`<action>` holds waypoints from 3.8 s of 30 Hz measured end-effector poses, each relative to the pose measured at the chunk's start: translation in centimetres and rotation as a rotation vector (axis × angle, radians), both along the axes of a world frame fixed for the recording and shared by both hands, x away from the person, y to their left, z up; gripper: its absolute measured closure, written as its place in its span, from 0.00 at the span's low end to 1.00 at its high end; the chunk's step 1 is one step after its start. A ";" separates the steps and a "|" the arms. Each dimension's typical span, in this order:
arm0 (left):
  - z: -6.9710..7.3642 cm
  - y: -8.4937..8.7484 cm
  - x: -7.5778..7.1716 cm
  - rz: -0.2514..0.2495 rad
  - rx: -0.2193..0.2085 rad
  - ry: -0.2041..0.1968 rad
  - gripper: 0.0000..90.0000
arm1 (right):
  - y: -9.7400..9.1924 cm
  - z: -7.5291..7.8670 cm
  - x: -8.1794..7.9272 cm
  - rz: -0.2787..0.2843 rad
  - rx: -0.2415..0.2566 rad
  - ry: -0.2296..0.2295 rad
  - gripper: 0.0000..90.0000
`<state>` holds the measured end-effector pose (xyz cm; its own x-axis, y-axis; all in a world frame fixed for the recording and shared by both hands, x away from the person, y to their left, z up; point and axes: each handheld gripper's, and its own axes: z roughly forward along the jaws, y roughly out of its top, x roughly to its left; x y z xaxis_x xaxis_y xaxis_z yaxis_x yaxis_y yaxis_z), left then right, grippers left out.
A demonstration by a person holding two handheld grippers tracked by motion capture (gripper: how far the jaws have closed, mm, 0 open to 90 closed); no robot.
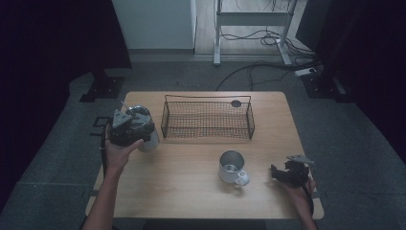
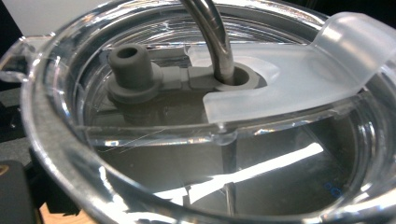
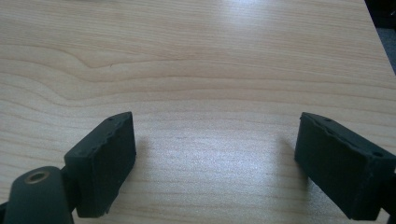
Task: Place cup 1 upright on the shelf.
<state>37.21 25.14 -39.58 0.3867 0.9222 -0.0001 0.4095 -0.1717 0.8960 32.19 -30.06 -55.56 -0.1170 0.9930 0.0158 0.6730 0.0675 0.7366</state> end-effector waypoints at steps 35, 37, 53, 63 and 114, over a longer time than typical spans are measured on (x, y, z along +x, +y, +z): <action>2.6 -2.8 1.0 -0.054 -0.020 -0.014 0.04 | 0.0 0.0 0.0 0.000 -0.003 0.000 0.14; 2.7 -3.0 1.0 -0.047 -0.017 -0.020 0.04 | 0.0 0.0 0.0 0.000 -0.001 -0.002 0.14; 3.6 -4.0 2.1 -0.054 -0.019 -0.016 0.04 | 0.0 0.0 0.0 0.001 -0.003 0.000 0.14; 4.0 -4.9 2.8 -0.063 -0.029 -0.029 0.04 | 0.0 0.0 0.0 0.001 -0.003 -0.001 0.14; 4.8 -8.7 7.0 -0.089 -0.032 -0.017 0.04 | 0.0 0.0 0.0 0.001 -0.003 -0.003 0.14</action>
